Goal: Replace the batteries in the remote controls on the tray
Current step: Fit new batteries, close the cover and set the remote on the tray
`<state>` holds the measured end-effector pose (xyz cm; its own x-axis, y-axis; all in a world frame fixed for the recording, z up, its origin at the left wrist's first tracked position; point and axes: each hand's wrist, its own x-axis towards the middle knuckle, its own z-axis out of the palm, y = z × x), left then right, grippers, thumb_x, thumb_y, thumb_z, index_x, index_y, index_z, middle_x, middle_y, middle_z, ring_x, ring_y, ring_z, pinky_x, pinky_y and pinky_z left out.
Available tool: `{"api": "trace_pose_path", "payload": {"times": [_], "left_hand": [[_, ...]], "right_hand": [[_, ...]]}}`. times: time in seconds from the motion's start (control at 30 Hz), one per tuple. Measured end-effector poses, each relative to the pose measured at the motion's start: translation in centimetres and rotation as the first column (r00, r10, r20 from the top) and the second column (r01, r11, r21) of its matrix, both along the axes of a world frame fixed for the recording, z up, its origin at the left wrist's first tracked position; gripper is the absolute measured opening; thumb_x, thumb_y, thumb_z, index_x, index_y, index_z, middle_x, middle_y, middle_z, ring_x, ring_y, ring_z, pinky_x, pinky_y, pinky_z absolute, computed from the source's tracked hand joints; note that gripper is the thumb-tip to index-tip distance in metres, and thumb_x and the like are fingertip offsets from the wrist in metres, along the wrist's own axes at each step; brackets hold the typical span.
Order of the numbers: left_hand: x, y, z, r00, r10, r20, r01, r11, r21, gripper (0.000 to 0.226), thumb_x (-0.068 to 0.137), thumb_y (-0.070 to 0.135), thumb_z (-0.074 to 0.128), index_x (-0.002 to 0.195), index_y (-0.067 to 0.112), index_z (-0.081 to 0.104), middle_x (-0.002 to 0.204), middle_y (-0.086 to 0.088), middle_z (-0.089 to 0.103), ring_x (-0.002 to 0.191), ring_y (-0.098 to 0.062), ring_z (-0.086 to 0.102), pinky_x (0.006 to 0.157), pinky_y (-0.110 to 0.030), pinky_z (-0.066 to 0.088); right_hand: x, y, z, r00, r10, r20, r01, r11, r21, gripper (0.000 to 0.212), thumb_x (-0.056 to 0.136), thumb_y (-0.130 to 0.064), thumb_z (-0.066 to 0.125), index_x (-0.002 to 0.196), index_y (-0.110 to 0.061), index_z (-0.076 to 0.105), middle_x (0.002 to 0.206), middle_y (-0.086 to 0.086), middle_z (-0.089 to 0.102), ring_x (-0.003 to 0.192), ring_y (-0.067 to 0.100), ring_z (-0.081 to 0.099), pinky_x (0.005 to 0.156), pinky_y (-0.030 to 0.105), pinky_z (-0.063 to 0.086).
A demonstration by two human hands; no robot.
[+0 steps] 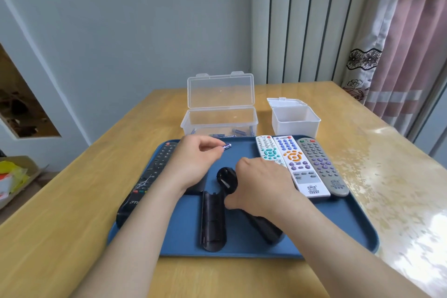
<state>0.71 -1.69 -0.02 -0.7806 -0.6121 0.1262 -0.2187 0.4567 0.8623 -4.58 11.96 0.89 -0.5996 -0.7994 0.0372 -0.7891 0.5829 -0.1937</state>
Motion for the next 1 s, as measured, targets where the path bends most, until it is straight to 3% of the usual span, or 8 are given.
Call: {"api": "trace_pose_path", "payload": {"times": [0.17, 0.23, 0.3, 0.37, 0.5, 0.67, 0.83, 1.0], "left_hand": [[0.6, 0.4, 0.5, 0.968, 0.077, -0.238, -0.047, 0.991, 0.129, 0.006, 0.088, 0.018, 0.068, 0.088, 0.02, 0.074, 0.071, 0.002, 0.069, 0.065, 0.0, 0.06, 0.066, -0.009, 0.044], [0.7, 0.9, 1.0, 0.934, 0.097, -0.344, -0.036, 0.983, 0.178, 0.005, 0.086, 0.015, 0.071, 0.087, 0.018, 0.075, 0.072, -0.001, 0.071, 0.064, 0.0, 0.061, 0.064, -0.007, 0.045], [0.7, 1.6, 1.4, 0.92, 0.078, -0.385, -0.004, 0.982, 0.191, 0.007, 0.084, 0.011, 0.072, 0.087, 0.016, 0.075, 0.074, 0.0, 0.074, 0.065, 0.0, 0.064, 0.063, -0.008, 0.046], [0.5, 2.4, 1.4, 0.93, 0.024, -0.368, 0.029, 0.99, 0.137, 0.008, 0.083, 0.01, 0.073, 0.088, 0.016, 0.076, 0.075, 0.004, 0.074, 0.069, -0.003, 0.067, 0.067, -0.011, 0.049], [0.3, 3.4, 0.9, 0.943, -0.1, -0.319, 0.116, 0.993, 0.032, 0.015, 0.081, 0.015, 0.076, 0.092, 0.025, 0.076, 0.083, 0.007, 0.076, 0.072, -0.021, 0.064, 0.076, -0.025, 0.053], [0.7, 3.4, 1.1, 0.937, -0.212, -0.278, 0.248, 0.963, 0.102, 0.022, 0.08, 0.014, 0.075, 0.098, 0.026, 0.073, 0.088, 0.012, 0.076, 0.088, -0.011, 0.068, 0.09, -0.028, 0.053], [0.6, 3.5, 1.1, 0.92, -0.228, -0.321, 0.262, 0.963, 0.068, 0.019, 0.079, 0.016, 0.077, 0.095, 0.026, 0.074, 0.087, 0.009, 0.076, 0.068, -0.023, 0.043, 0.066, -0.025, 0.042], [0.7, 3.6, 1.4, 0.907, -0.275, -0.32, 0.327, 0.937, 0.121, 0.034, 0.076, 0.025, 0.075, 0.109, 0.028, 0.068, 0.084, 0.01, 0.075, 0.07, -0.025, 0.044, 0.072, -0.025, 0.043]], "right_hand": [[-1.4, 0.1, 0.0, 0.987, -0.125, 0.099, 0.148, 0.949, -0.279, 0.034, 0.084, -0.032, 0.057, 0.065, -0.015, 0.035, 0.064, 0.001, 0.044, 0.07, 0.029, 0.048, 0.053, 0.033, 0.031], [-2.4, 0.4, 0.3, 0.939, -0.083, 0.334, 0.236, 0.862, -0.449, 0.024, 0.085, -0.025, 0.056, 0.07, -0.01, 0.046, 0.065, 0.008, 0.059, 0.065, 0.031, 0.056, 0.054, 0.031, 0.039], [-2.8, 0.6, 0.7, 0.729, 0.135, 0.671, 0.421, 0.685, -0.595, 0.01, 0.089, -0.015, 0.056, 0.083, -0.007, 0.059, 0.067, 0.01, 0.068, 0.055, 0.022, 0.063, 0.055, 0.026, 0.046], [-3.2, 0.9, 0.7, 0.485, 0.327, 0.811, 0.575, 0.58, -0.577, 0.01, 0.092, -0.016, 0.062, 0.095, -0.007, 0.064, 0.067, 0.006, 0.067, 0.051, 0.015, 0.059, 0.052, 0.024, 0.045], [-3.9, 1.2, 0.1, 0.373, 0.423, 0.826, 0.642, 0.525, -0.559, 0.011, 0.088, -0.019, 0.07, 0.087, -0.008, 0.066, 0.058, -0.001, 0.061, 0.05, 0.012, 0.05, 0.05, 0.024, 0.042], [-4.3, 1.3, -0.2, 0.264, 0.51, 0.819, 0.671, 0.513, -0.536, 0.008, 0.088, -0.015, 0.068, 0.082, -0.009, 0.067, 0.065, 0.006, 0.056, 0.051, 0.012, 0.049, 0.055, 0.026, 0.042], [-4.2, 1.1, -0.4, 0.201, 0.55, 0.811, 0.698, 0.501, -0.512, 0.012, 0.087, -0.017, 0.069, 0.077, -0.012, 0.068, 0.063, 0.007, 0.053, 0.05, 0.014, 0.047, 0.056, 0.026, 0.041], [-4.2, 1.0, -0.6, 0.237, 0.558, 0.795, 0.685, 0.484, -0.545, 0.01, 0.087, -0.016, 0.069, 0.078, -0.012, 0.067, 0.065, 0.008, 0.051, 0.05, 0.013, 0.045, 0.055, 0.026, 0.04]]}}
